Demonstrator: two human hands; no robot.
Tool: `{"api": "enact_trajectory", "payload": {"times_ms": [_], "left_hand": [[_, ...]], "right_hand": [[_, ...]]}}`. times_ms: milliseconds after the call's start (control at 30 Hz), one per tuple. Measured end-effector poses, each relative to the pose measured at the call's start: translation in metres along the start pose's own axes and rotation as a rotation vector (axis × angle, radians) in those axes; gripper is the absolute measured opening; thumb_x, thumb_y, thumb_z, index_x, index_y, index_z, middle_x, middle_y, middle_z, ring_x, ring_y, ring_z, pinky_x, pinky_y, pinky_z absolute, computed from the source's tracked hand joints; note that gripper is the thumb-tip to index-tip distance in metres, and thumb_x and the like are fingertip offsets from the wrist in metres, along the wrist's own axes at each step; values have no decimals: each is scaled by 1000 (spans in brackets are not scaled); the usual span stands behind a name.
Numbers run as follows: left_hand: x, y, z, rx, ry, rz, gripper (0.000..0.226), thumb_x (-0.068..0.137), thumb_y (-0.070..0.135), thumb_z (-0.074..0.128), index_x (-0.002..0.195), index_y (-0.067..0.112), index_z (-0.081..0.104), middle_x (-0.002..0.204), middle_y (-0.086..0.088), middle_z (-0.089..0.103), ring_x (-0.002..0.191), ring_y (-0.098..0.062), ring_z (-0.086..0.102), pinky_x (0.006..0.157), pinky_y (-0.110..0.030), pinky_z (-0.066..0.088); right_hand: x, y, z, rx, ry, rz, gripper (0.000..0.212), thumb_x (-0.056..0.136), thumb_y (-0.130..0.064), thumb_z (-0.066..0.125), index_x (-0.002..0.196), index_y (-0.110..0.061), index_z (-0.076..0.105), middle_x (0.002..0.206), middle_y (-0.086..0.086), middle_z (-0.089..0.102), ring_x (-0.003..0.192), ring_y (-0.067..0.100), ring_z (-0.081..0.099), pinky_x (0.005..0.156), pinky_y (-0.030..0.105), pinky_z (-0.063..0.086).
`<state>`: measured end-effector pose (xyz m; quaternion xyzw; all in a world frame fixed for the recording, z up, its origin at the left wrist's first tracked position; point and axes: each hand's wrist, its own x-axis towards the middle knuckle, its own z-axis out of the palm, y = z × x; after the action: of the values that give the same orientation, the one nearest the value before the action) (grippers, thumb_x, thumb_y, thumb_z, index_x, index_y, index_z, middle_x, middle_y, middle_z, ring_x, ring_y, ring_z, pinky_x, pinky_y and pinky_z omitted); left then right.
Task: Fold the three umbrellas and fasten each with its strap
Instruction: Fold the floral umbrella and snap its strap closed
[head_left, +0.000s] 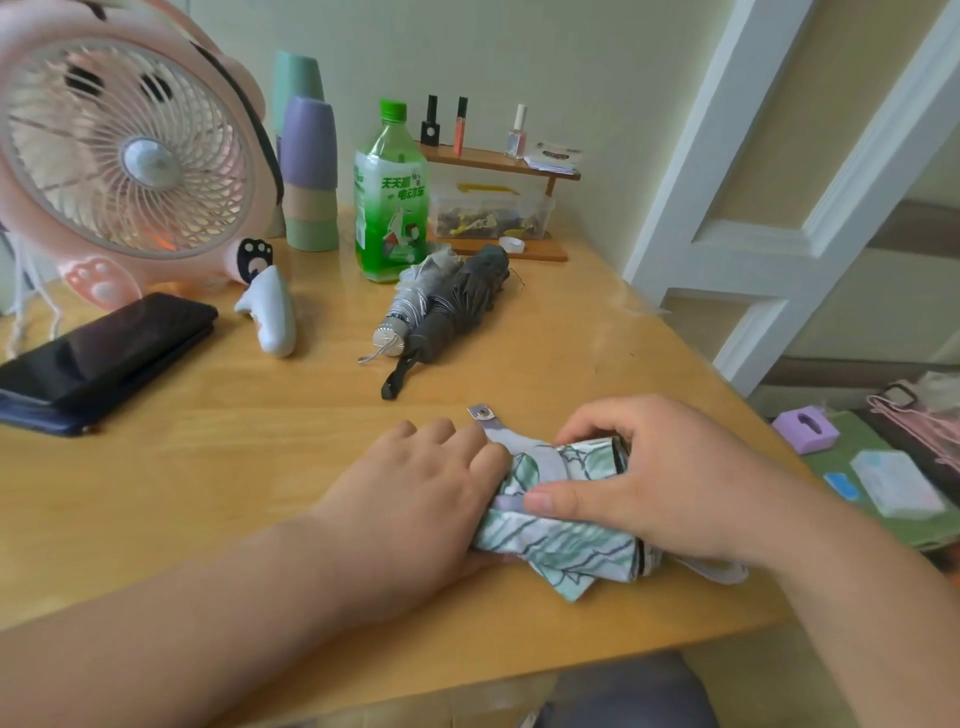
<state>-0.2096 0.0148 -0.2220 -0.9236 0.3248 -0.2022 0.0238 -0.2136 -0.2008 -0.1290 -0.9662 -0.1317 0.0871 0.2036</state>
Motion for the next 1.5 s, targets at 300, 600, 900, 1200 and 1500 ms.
{"api": "enact_trajectory", "payload": {"times_ms": [300,600,900,1200,1500], "left_hand": [[-10,12,-12,-86,-67,-66,67,95,75,28,114,19,60,99,2,59,85,-26,58,76,-43,49],[-10,2,-16,-327,-226,-98,54,94,65,14,106,28,51,101,13,57,101,-16,55,98,-37,42],[-10,2,-34,-384,-294,-106,39,94,69,43,99,30,46,93,20,49,93,-5,45,93,-31,39],[51,0,-57,-401,-754,-115,46,69,58,83,103,33,64,94,15,71,87,-8,66,80,-27,53],[58,-19,-36,144,-89,-40,37,90,47,59,114,22,47,93,2,61,80,-28,66,62,-39,51]], "right_hand": [[31,26,26,535,7,-149,24,85,-29,81,83,-5,79,81,5,74,76,23,67,74,36,51],[34,36,32,736,-6,-10,19,90,-19,77,78,-4,78,75,-3,77,77,3,71,88,28,52],[41,31,34,515,33,-214,43,94,-29,74,55,-14,65,54,-5,32,55,11,28,54,27,24],[24,35,46,647,213,-344,23,96,-18,71,76,-9,78,59,-6,40,56,9,33,53,26,29],[45,32,3,470,312,-565,19,95,-22,72,87,-8,81,69,7,73,67,4,54,56,34,47]]}}
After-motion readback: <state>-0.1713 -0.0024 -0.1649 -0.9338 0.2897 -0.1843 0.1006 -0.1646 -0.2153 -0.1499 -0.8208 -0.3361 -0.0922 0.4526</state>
